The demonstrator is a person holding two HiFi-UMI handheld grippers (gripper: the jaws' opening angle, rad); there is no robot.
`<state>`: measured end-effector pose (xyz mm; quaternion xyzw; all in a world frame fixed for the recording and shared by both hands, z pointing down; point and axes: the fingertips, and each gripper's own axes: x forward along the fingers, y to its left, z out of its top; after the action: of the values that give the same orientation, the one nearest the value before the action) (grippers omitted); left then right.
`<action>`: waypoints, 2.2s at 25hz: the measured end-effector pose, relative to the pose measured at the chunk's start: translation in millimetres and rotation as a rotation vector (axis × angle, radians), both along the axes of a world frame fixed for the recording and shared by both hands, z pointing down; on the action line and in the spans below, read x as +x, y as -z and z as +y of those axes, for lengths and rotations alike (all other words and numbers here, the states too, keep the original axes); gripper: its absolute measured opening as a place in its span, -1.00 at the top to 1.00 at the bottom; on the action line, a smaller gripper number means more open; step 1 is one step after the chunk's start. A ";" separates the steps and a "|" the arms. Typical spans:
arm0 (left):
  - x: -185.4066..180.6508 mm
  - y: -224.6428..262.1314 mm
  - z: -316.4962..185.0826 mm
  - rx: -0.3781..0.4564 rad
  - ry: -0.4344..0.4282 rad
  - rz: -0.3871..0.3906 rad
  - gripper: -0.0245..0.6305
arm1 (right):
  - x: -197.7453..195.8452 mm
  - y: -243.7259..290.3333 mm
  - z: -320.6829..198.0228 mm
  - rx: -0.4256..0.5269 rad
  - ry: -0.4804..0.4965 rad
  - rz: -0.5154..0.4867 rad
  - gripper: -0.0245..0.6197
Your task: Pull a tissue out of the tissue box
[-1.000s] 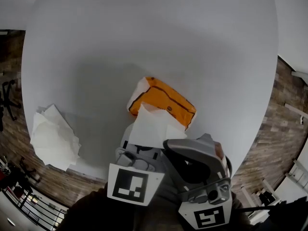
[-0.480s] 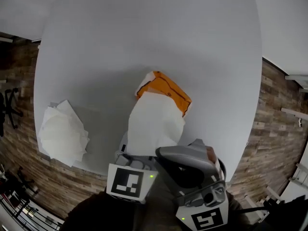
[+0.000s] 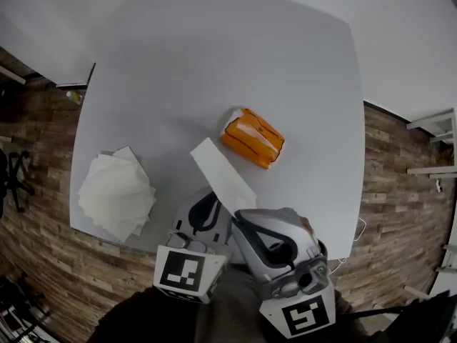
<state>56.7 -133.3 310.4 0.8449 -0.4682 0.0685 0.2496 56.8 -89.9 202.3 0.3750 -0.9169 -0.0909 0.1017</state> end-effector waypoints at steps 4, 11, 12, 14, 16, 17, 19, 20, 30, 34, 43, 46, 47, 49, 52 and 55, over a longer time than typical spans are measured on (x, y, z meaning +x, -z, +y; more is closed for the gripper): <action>-26.0 24.8 27.8 0.047 -0.006 -0.004 0.93 | -9.4 22.4 19.5 0.013 -0.061 -0.033 0.91; -71.6 56.6 89.2 0.109 0.085 -0.011 0.93 | -17.0 34.6 65.0 0.004 -0.078 -0.033 0.91; -77.5 59.6 99.6 0.112 0.101 -0.018 0.93 | -15.2 34.7 70.2 -0.011 -0.088 -0.041 0.91; -88.1 65.7 122.4 0.118 0.129 -0.033 0.93 | -14.6 37.0 79.0 -0.026 -0.096 -0.042 0.91; -100.7 71.8 143.8 0.122 0.150 -0.050 0.93 | -21.2 38.2 85.0 -0.032 -0.095 -0.033 0.91; -108.4 74.8 152.9 0.122 0.161 -0.054 0.93 | -26.9 38.4 86.9 -0.039 -0.092 -0.036 0.91; -125.8 82.0 167.2 0.128 0.186 -0.059 0.93 | -41.7 38.4 88.4 -0.047 -0.085 -0.038 0.91; -136.0 85.2 172.5 0.133 0.201 -0.059 0.93 | -50.5 38.1 87.7 -0.044 -0.083 -0.029 0.91; -290.6 73.7 173.7 0.142 0.305 -0.078 0.93 | -206.9 -27.5 39.9 -0.047 -0.078 0.106 0.91; -356.9 62.0 163.5 0.115 0.316 -0.112 0.93 | -280.7 -85.7 12.7 -0.094 -0.072 0.132 0.91; -425.8 24.9 145.9 0.064 0.365 -0.171 0.93 | -343.3 -206.5 -23.4 -0.319 -0.044 0.159 0.90; -425.3 30.6 141.0 0.067 0.372 -0.176 0.93 | -360.9 -205.2 -5.5 -0.401 0.057 0.113 0.55; -423.5 34.1 138.7 0.068 0.372 -0.176 0.93 | -363.4 -197.6 0.3 -0.410 0.078 0.092 0.49; -416.9 39.9 133.9 0.071 0.366 -0.170 0.93 | -361.8 -178.7 11.1 -0.407 0.102 0.054 0.44; -394.3 44.9 129.0 0.088 0.346 -0.159 0.93 | -340.2 -152.7 27.3 -0.388 0.104 -0.011 0.44; -356.3 54.3 129.6 0.115 0.298 -0.147 0.93 | -294.7 -125.7 41.9 -0.370 0.058 -0.089 0.44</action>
<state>-299.6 -3.7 256.1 0.7716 -0.6085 0.0655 0.1736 -237.9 -48.1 327.9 0.3271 -0.9319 0.0931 0.1258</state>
